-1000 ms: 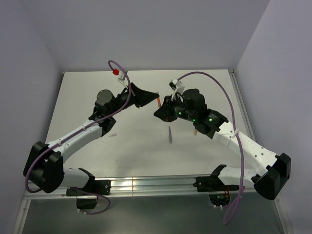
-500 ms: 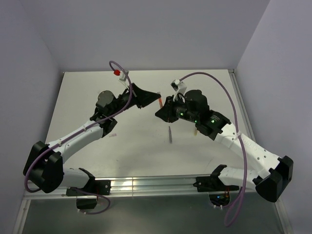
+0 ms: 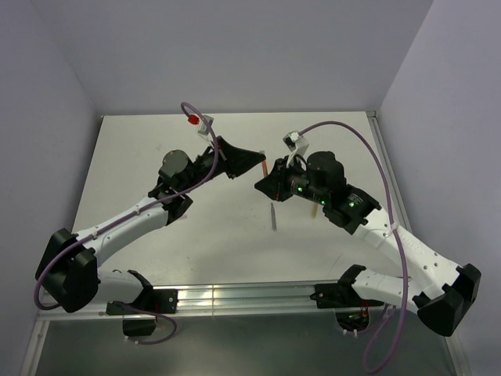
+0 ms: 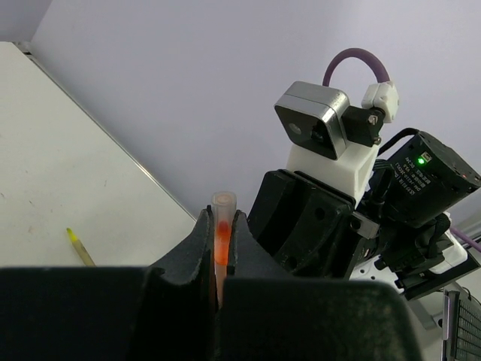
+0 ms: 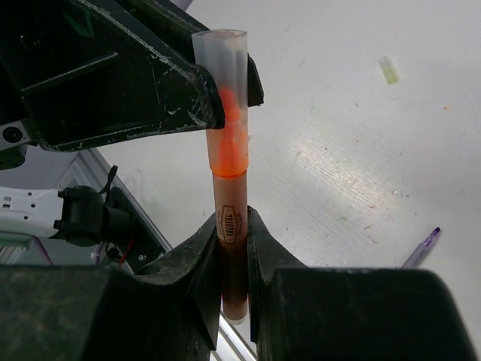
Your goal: Insert the pens into the pen caps
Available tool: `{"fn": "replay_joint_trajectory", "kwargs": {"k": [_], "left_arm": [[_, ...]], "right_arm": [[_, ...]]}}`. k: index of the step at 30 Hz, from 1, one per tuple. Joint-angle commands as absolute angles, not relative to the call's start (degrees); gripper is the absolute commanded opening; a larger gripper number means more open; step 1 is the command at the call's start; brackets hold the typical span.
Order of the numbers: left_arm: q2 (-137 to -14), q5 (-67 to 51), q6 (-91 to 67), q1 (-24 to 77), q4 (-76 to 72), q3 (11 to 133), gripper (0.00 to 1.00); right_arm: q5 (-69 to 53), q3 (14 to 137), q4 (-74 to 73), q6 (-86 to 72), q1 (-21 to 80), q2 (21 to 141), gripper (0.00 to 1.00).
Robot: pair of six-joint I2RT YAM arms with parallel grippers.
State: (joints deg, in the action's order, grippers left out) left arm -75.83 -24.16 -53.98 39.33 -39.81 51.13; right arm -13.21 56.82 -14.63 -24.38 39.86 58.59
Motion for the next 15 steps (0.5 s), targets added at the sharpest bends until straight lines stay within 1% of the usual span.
{"fn": "replay_joint_trajectory", "kwargs": {"k": [1, 11, 15], "left_arm": [[-74.62, -29.27, -51.59, 41.83, -36.39, 51.42, 0.00], [-72.95, -25.85, -46.68, 45.26, -32.79, 51.59, 0.00], [-71.37, -24.53, -45.62, 45.97, -34.45, 49.22, 0.00]], "right_arm": [[-10.37, 57.39, -3.25, -24.26, 38.58, 56.16, 0.00], [-11.69, 55.28, -0.35, -24.70, 37.36, 53.35, 0.00], [-13.62, 54.93, -0.18, -25.13, 36.74, 52.74, 0.00]]}}
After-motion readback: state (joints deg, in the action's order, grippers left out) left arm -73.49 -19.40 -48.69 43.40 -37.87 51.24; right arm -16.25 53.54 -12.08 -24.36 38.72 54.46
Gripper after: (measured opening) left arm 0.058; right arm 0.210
